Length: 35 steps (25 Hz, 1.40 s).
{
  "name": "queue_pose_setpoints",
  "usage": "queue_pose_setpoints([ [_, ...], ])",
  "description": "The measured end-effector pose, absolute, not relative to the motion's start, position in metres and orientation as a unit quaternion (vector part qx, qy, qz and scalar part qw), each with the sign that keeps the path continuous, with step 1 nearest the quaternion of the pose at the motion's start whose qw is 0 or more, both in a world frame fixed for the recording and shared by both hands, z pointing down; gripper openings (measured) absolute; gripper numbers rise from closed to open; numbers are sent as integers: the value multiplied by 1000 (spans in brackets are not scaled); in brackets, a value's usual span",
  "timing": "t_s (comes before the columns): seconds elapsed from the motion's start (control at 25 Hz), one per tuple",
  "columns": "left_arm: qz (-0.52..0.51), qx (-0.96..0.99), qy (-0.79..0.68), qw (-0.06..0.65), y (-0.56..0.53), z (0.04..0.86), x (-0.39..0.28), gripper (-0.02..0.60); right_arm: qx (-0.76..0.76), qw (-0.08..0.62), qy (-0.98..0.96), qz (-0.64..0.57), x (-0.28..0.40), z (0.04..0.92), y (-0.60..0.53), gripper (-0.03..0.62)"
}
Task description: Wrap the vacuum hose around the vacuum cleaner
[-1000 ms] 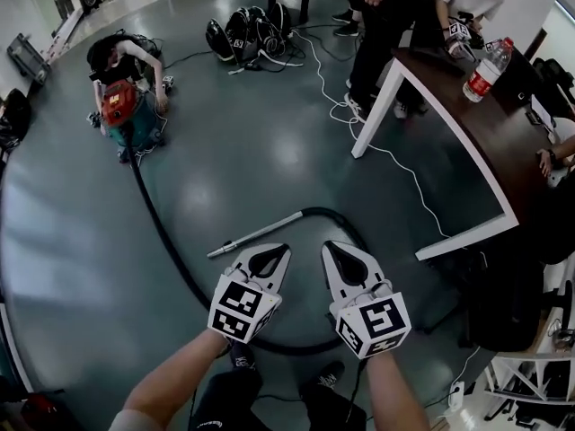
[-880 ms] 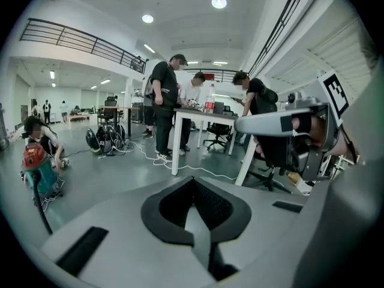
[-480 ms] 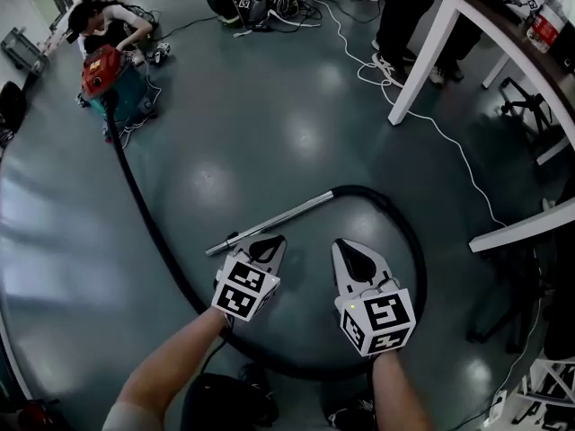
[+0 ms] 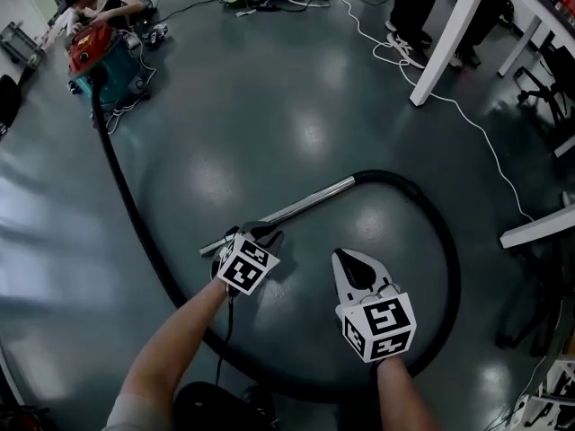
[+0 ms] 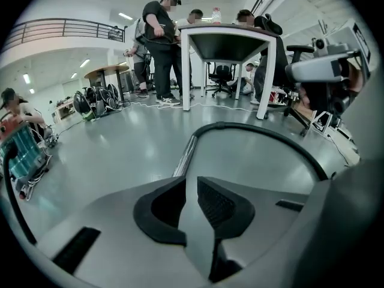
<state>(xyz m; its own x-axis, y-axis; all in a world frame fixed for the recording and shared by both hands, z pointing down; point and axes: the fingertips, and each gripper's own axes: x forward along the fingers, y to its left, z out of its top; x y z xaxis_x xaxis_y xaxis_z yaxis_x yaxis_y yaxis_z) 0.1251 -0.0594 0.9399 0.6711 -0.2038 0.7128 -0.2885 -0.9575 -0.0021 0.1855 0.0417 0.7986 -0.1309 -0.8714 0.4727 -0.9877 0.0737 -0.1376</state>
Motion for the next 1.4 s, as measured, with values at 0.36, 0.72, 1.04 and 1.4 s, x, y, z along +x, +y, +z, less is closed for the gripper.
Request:
queue_pose_setpoints([
  [0.36, 431, 895, -98, 52, -104, 1035, 133, 185, 640, 144, -722, 220, 184, 856, 26, 0],
  [0.72, 493, 867, -50, 45, -129, 1097, 140, 265, 644, 163, -710, 235, 193, 893, 42, 2],
  [1.04, 496, 866, -26, 64, -126, 1098, 145, 231, 658, 166, -694, 243, 207, 901, 54, 2],
  [1.4, 505, 861, -38, 32, -107, 1087, 144, 176, 663, 163, -691, 236, 212, 892, 72, 2],
])
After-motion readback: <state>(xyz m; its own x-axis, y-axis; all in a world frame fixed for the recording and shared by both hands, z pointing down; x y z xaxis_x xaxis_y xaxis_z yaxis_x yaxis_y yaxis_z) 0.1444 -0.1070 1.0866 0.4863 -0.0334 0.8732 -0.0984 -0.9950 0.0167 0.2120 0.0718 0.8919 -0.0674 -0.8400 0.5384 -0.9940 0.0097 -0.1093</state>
